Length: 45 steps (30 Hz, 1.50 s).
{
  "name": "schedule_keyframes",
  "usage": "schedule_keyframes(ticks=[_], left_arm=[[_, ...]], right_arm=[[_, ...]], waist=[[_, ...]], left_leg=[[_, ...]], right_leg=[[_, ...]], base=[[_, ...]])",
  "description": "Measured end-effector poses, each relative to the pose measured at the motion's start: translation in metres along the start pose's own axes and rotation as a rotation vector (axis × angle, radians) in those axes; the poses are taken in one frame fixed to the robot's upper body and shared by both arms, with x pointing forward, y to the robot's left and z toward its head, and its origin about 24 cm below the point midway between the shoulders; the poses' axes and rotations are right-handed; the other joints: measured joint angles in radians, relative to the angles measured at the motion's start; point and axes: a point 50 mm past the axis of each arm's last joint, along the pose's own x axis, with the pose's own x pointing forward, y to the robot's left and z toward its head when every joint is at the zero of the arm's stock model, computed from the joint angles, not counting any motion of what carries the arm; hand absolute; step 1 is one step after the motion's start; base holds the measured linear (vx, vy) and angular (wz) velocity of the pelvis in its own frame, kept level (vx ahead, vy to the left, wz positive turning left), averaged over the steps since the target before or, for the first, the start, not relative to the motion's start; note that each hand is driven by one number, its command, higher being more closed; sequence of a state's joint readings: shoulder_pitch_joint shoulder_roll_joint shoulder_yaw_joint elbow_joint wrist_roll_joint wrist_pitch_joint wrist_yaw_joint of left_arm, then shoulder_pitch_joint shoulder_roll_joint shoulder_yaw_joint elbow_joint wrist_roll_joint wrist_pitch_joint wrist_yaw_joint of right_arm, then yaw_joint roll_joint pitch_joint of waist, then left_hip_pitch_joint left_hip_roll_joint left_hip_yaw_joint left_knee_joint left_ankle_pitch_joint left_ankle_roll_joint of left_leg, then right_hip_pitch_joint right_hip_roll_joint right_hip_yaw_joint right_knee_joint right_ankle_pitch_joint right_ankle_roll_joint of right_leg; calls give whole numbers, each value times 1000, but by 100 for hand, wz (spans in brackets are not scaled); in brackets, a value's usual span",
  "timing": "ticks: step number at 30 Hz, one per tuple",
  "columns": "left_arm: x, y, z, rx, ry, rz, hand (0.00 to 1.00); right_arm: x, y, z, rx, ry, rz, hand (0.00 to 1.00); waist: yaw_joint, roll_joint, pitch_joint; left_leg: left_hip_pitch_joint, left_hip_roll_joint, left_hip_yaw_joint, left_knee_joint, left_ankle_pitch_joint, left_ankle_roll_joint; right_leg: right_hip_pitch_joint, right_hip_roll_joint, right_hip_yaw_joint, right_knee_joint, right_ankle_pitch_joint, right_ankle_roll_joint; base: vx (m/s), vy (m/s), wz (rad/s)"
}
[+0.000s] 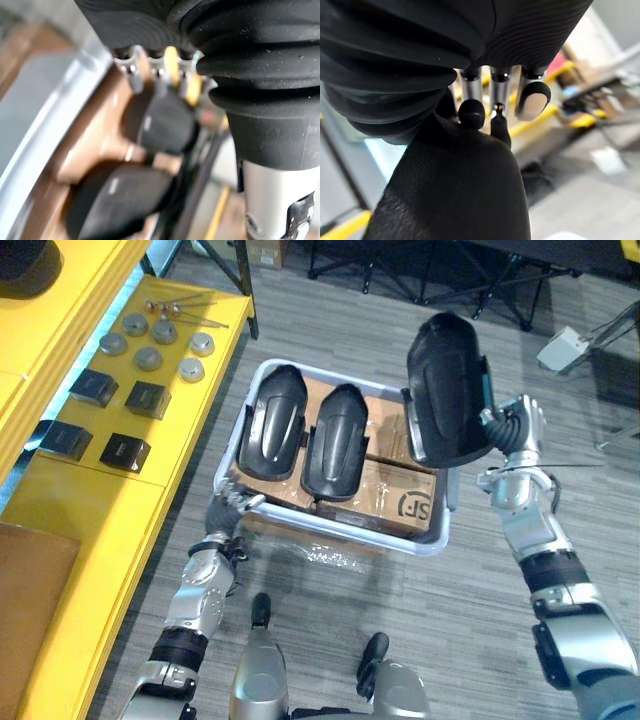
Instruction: Walk over and take plastic housings, then place them on the shelf
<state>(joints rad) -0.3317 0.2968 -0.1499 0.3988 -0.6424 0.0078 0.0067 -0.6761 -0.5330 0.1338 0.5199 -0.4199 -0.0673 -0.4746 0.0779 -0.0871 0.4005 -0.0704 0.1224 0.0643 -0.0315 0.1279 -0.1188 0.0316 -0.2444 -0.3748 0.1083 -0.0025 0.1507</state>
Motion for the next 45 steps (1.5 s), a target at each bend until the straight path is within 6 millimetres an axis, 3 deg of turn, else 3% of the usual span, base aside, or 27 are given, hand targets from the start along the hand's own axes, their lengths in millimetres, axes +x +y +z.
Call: schedule_keyframes(ticks=[3,5,12,16,22,29,32,39,40,45], left_arm=[[12,-2,-8,8,117,-36,0],[21,-7,-12,11,186,-69,0],[45,-31,10,-109,212,-170,0],[53,-47,26,-205,172,-261,0],[57,-56,44,-345,49,-334,0],[56,-78,56,-415,-41,-450,0],[54,-86,51,-440,-41,-475,0],[50,-86,40,-458,-14,-448,0],[50,-86,39,-456,-11,-441,100],[46,-78,23,-438,36,-382,100]], right_arm=[[4,-1,22,7,-132,-19,100],[11,-3,47,21,-260,-38,100],[7,0,90,93,-478,-59,100],[4,5,100,93,-534,-40,100],[-4,17,110,120,-591,17,100],[-17,37,118,132,-627,114,100],[-29,49,112,135,-617,166,100],[-36,55,111,140,-627,202,100],[-37,56,111,141,-628,207,100],[-50,68,115,165,-637,255,100]], waist=[[-6,0,0],[-14,0,-1],[-41,-12,-34],[-49,-12,-34],[-65,-11,-34],[-66,0,-45],[-65,27,-81],[-66,47,-110],[-66,47,-110],[-64,41,-137]], left_leg=[[1,10,20,-15,2,-2],[1,19,48,-33,18,-2],[-21,28,87,-46,31,-4],[-18,30,99,-46,32,-4],[-17,29,101,-45,32,-4],[-15,28,101,-45,32,-4],[-6,25,99,-46,32,-4],[2,26,96,-48,31,-5],[2,26,96,-48,31,-5],[3,26,89,-48,31,-5]], right_leg=[[-17,12,22,-8,4,-5],[-40,22,47,-23,25,-10],[-85,35,85,-52,60,-16],[-86,39,99,-67,78,-16],[-86,39,100,-67,78,-16],[-81,38,100,-73,79,-15],[-62,38,96,-91,82,-11],[-46,40,87,-105,82,-11],[-45,40,87,-105,82,-11],[-28,43,77,-127,92,-11]], base=[[-100,-5,-21],[-99,4,-37],[-19,3,-19],[20,-1,-9],[1,0,-1],[0,0,0],[7,-4,1],[-15,-8,1],[-42,-8,3],[-13,-5,3]])
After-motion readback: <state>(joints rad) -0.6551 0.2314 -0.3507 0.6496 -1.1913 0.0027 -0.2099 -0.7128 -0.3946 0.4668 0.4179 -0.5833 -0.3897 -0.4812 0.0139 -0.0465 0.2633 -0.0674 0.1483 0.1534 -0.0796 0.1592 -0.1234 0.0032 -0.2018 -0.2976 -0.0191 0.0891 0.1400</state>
